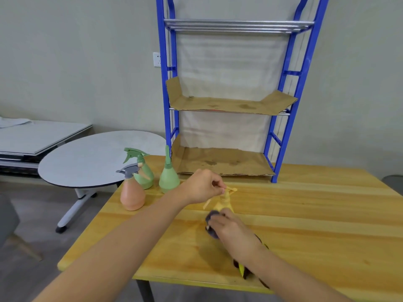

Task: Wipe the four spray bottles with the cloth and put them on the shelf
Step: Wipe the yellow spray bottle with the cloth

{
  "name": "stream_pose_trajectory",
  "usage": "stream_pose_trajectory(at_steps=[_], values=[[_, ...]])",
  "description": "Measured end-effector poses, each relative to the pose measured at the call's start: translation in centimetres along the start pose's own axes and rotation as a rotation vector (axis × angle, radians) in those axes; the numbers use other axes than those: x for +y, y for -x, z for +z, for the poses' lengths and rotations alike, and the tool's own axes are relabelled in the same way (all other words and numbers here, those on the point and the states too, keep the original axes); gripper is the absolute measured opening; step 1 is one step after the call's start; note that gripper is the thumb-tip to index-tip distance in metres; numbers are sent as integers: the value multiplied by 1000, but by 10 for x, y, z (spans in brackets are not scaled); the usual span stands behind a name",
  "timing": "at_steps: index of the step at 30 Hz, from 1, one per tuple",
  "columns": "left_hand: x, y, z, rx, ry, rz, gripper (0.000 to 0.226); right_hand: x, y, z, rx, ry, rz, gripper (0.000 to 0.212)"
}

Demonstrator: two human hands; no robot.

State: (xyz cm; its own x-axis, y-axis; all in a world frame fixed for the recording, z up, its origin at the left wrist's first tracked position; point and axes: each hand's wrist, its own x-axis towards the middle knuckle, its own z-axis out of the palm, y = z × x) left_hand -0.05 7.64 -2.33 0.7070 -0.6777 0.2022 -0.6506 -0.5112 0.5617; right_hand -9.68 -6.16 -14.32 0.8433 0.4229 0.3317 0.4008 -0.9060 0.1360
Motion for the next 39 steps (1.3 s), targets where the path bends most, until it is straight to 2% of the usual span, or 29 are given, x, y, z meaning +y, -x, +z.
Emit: stream_pose_trajectory(at_steps=[1, 3, 4, 7, 9, 12, 16, 18, 20, 23, 26, 29, 31, 33, 37, 39], values=[[0, 0, 0, -1, -7, -1, 13, 7, -6, -5, 102, -49, 39, 29], [0, 0, -1, 4, -2, -3, 13, 8, -8, -14, 176, -98, 85, 45], [0, -1, -1, 3, 4, -5, 13, 5, -3, -13, 173, -52, 31, 43], [-1, -2, -1, -25, 10, -10, 13, -10, 19, 3, 26, 88, -75, 15], [-1, -1, -1, -34, 11, -11, 12, -14, 32, 12, 2, 50, -54, 26], [-1, 1, -1, -21, 17, 0, 12, -19, 40, 7, 51, 7, 12, 21], [-1, 3, 1, -2, 32, -8, 13, -27, 47, 6, 151, -109, 236, 25], [0, 3, 2, 0, 37, -16, 13, -29, 47, 8, 137, -87, 326, 38], [0, 3, 2, 0, 40, -24, 13, -31, 49, 11, 107, -78, 328, 48], [1, 3, 1, -12, 35, -29, 14, -31, 53, 17, 121, -112, 263, 50], [-1, 1, 1, -17, 50, -39, 14, -17, 54, 9, 232, -175, 270, 49], [-2, -1, 1, -36, 55, -37, 14, 0, 46, -12, 438, -289, 330, 50], [-3, -3, 0, -61, 62, -32, 14, 7, 40, -20, 497, -286, 322, 48], [-3, -4, 0, -75, 55, -30, 13, 8, 40, -16, 450, -221, 261, 47], [-8, -6, 0, -78, 60, -40, 11, 4, 54, 5, 203, -74, 31, 40], [-8, -5, 0, -77, 57, -37, 10, 13, 47, -7, 225, -97, 13, 38]])
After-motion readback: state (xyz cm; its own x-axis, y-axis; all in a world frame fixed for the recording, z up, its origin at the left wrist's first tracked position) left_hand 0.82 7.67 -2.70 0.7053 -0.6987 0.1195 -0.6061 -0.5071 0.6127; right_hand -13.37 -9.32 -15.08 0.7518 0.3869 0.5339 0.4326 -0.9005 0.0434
